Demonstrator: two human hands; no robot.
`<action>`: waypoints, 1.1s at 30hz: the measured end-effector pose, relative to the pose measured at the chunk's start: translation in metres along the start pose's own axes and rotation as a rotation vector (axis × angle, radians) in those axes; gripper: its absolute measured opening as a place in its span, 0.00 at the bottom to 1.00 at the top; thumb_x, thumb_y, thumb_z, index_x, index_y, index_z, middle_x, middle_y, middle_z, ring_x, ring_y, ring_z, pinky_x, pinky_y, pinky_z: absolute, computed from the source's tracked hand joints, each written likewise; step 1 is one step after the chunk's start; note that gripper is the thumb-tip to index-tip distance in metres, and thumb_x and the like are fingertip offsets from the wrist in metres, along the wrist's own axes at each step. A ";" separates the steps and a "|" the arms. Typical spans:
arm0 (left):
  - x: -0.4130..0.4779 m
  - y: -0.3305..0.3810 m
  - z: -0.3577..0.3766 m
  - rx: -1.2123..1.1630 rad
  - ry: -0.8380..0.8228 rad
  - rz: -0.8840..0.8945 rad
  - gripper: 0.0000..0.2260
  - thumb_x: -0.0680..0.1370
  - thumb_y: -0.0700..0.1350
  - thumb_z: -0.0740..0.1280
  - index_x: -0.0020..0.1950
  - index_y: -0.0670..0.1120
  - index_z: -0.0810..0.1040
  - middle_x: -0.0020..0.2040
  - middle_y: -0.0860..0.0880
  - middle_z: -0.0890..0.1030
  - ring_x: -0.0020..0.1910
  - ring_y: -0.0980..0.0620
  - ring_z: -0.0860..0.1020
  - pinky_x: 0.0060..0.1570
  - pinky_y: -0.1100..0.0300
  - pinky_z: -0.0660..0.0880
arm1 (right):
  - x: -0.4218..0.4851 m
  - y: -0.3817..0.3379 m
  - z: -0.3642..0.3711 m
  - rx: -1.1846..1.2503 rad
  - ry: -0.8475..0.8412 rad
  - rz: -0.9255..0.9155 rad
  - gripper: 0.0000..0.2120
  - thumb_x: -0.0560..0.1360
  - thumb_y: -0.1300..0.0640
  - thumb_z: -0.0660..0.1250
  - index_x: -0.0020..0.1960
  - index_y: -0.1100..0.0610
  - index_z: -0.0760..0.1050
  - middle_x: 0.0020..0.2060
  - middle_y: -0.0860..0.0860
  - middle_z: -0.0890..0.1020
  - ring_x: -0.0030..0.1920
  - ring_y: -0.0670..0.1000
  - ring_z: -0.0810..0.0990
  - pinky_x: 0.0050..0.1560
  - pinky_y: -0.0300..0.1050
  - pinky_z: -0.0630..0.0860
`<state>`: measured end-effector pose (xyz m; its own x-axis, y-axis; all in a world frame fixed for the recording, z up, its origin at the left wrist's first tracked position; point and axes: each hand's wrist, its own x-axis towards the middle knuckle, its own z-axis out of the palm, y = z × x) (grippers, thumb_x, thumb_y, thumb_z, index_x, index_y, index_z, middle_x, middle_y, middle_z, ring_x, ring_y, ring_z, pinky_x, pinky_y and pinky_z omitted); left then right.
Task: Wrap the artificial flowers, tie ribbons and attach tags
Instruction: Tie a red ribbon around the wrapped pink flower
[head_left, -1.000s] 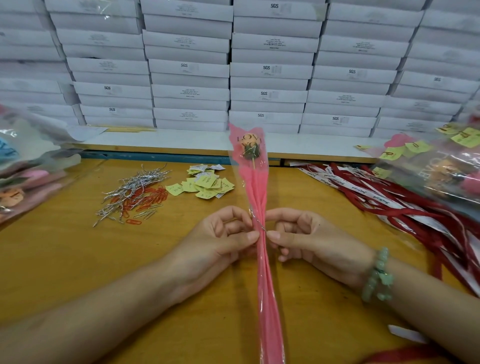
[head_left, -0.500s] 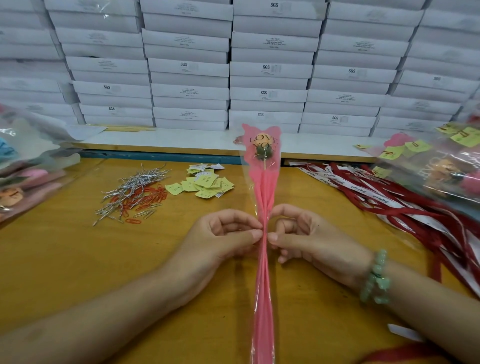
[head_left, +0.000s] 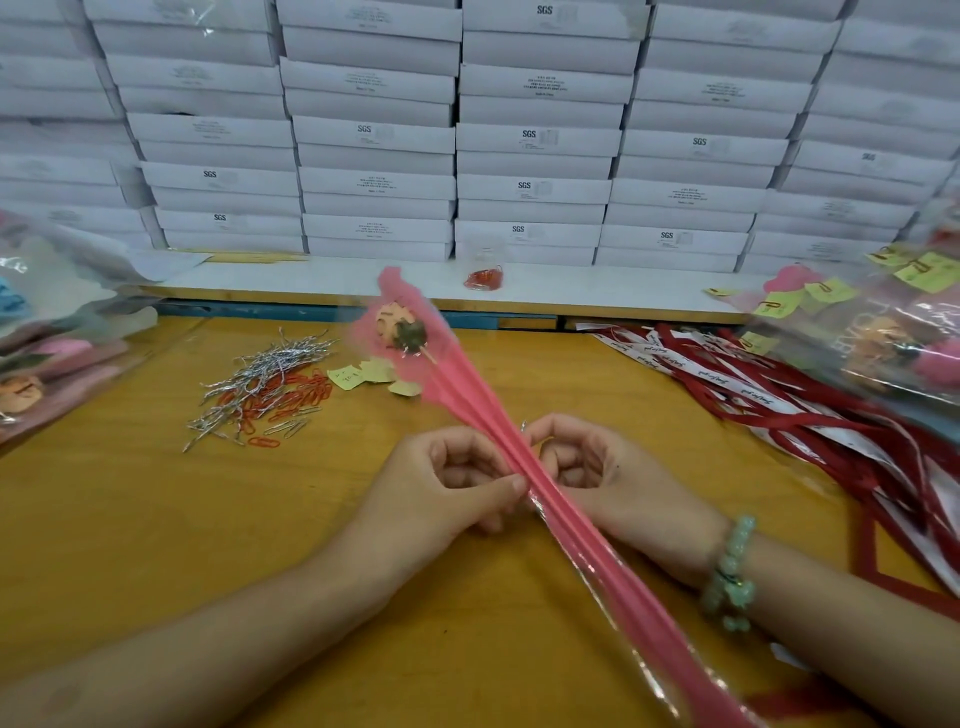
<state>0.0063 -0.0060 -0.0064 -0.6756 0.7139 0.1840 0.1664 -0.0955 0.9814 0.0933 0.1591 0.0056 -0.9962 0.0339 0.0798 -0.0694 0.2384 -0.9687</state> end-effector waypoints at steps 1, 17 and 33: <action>0.000 0.000 0.000 0.010 -0.003 -0.008 0.05 0.69 0.39 0.76 0.40 0.42 0.81 0.34 0.44 0.83 0.33 0.49 0.80 0.33 0.62 0.79 | 0.000 0.000 0.000 0.000 0.014 -0.004 0.13 0.71 0.68 0.70 0.55 0.61 0.76 0.34 0.54 0.77 0.31 0.46 0.77 0.35 0.36 0.77; 0.001 -0.002 0.001 0.034 -0.004 0.003 0.07 0.75 0.30 0.67 0.42 0.39 0.72 0.34 0.42 0.79 0.30 0.44 0.80 0.32 0.55 0.79 | -0.003 -0.002 0.004 0.185 0.031 0.001 0.07 0.68 0.59 0.71 0.44 0.61 0.78 0.34 0.53 0.82 0.32 0.47 0.79 0.38 0.39 0.80; -0.005 0.003 0.001 0.088 -0.127 0.003 0.05 0.76 0.38 0.71 0.48 0.41 0.75 0.34 0.46 0.81 0.26 0.50 0.79 0.23 0.64 0.72 | -0.004 0.000 0.006 0.220 0.124 0.011 0.05 0.65 0.60 0.72 0.40 0.60 0.80 0.33 0.56 0.84 0.32 0.47 0.83 0.34 0.36 0.80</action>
<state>0.0111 -0.0090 -0.0045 -0.5799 0.7960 0.1733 0.2342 -0.0408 0.9713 0.0974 0.1534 0.0042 -0.9840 0.1570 0.0843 -0.0820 0.0208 -0.9964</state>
